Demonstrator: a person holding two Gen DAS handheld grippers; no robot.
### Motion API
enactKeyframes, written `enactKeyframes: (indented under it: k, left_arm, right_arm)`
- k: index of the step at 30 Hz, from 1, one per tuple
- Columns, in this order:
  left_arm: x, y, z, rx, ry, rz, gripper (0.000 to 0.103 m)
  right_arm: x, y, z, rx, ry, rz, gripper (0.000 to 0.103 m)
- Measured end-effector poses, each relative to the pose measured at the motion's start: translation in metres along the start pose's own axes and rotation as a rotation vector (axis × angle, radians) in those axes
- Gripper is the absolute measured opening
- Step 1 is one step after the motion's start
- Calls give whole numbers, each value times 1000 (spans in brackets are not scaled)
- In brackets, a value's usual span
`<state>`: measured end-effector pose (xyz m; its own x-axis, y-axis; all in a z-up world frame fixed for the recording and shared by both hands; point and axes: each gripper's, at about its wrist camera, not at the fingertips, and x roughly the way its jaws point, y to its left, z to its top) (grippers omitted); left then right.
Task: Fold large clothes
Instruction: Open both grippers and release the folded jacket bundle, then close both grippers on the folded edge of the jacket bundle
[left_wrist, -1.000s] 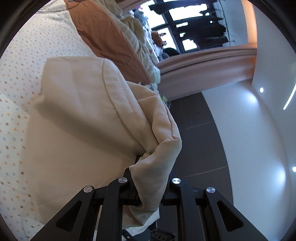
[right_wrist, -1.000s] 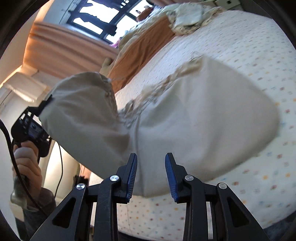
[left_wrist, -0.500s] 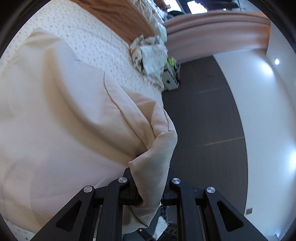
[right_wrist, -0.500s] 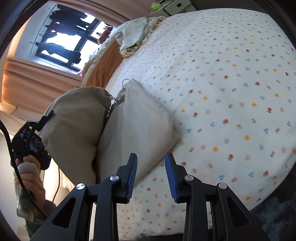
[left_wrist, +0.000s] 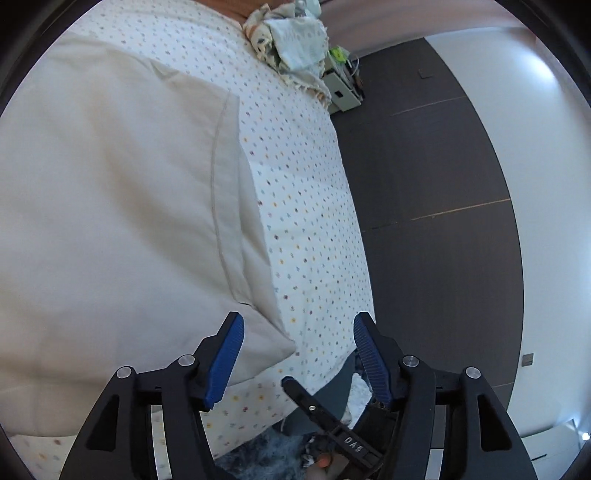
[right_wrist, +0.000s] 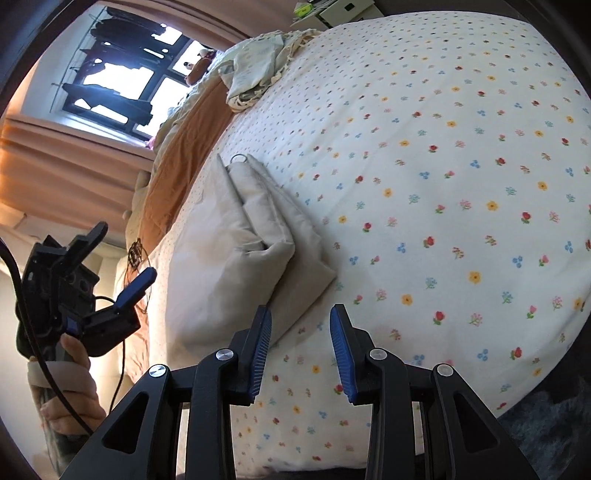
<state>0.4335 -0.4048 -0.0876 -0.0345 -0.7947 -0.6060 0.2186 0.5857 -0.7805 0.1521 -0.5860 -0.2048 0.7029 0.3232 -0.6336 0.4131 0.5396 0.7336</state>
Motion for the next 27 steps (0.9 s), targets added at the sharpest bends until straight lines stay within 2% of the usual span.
enactKeyframes:
  k: [1, 4, 6, 11, 16, 18, 19, 20, 22, 24, 27]
  left_arm:
    - [-10, 7, -3, -3, -18, 20, 63]
    - [-41, 24, -3, 6, -78, 136, 63]
    - [-62, 38, -7, 11, -112, 196, 63]
    - [-109, 76, -18, -18, -174, 283, 63]
    - [-131, 112, -30, -51, -195, 355, 63]
    - [-135, 123, -35, -63, -188, 379, 63]
    - [-138, 130, -39, -65, -182, 394, 63]
    - [-137, 135, -41, -71, -175, 408, 63]
    - [-132, 144, -45, -85, -159, 419, 62]
    - [-127, 152, -48, -91, -137, 415, 57]
    - [-117, 159, -49, -104, -107, 406, 56]
  right_arm:
    - [1, 3, 0, -10, 4, 11, 35]
    - [5, 10, 1, -26, 7, 43, 50]
    - [9, 15, 2, -36, 6, 54, 50]
    - [24, 28, 5, -64, 12, 71, 50]
    - [40, 33, 16, -63, 5, 51, 50]
    - [45, 34, 22, -61, 5, 32, 45]
    - [47, 34, 24, -64, -4, 26, 24]
    - [48, 34, 27, -75, -15, 32, 15]
    - [47, 32, 30, -74, -32, 49, 12]
    - [45, 30, 29, -82, -42, 37, 10]
    - [41, 22, 24, -73, -58, 25, 9]
